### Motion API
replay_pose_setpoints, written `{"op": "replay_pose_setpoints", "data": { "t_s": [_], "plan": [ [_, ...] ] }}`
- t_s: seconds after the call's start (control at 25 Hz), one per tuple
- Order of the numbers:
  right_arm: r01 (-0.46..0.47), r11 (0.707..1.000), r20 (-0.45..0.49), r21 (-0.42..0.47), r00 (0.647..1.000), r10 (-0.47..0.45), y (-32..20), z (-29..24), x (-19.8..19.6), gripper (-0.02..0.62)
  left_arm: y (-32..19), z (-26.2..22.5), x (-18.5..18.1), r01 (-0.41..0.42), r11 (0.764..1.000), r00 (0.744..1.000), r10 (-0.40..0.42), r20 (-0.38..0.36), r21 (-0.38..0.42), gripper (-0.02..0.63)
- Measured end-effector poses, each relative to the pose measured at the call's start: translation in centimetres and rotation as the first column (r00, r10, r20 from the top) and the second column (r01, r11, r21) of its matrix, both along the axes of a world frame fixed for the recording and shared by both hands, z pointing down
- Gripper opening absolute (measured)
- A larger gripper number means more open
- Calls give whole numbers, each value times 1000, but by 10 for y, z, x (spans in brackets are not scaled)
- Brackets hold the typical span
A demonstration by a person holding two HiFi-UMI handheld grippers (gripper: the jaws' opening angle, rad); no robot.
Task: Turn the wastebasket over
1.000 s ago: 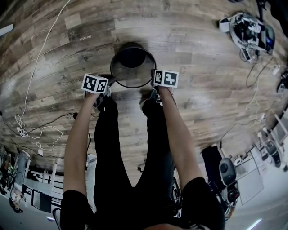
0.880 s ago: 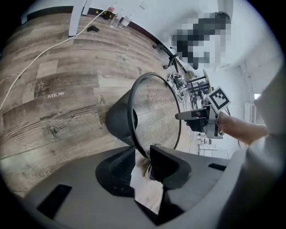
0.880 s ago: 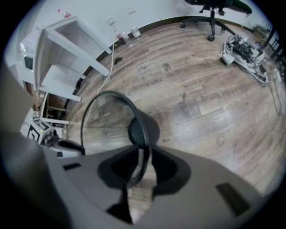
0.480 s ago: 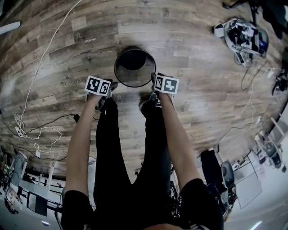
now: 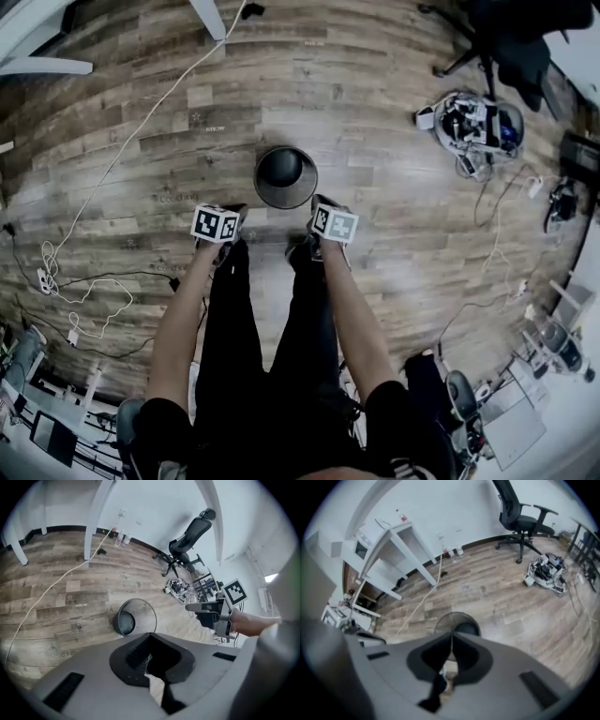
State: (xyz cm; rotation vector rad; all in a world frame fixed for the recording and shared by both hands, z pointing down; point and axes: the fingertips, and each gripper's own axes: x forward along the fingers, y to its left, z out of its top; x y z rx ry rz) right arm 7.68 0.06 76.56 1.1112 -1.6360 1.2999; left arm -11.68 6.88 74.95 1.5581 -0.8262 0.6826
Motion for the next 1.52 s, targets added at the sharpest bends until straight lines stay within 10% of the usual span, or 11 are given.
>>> {"op": "replay_pose_setpoints", "data": {
  "t_s": [0.28, 0.56, 0.8, 1.32, 1.52],
  "plan": [
    [22, 977, 47, 213, 998, -33, -26, -164, -13, 32, -44, -184, 2, 54, 948, 994, -82, 76, 313, 35],
    [109, 798, 71, 592, 980, -187, -65, -357, -41, 32, -89, -378, 9, 50, 761, 985, -144, 94, 647, 35],
    [102, 672, 100, 733, 962, -256, -40, -474, -43, 32, -70, -506, 28, 60, 588, 974, -211, 81, 807, 35],
    [21, 621, 164, 784, 957, -239, 0, -553, -22, 32, -34, -608, 34, 51, 361, 944, -321, 73, 931, 35],
    [36, 618, 161, 785, 952, -260, 17, -558, -24, 32, -27, -597, 33, 53, 385, 938, -335, 87, 921, 35]
  ]
}}
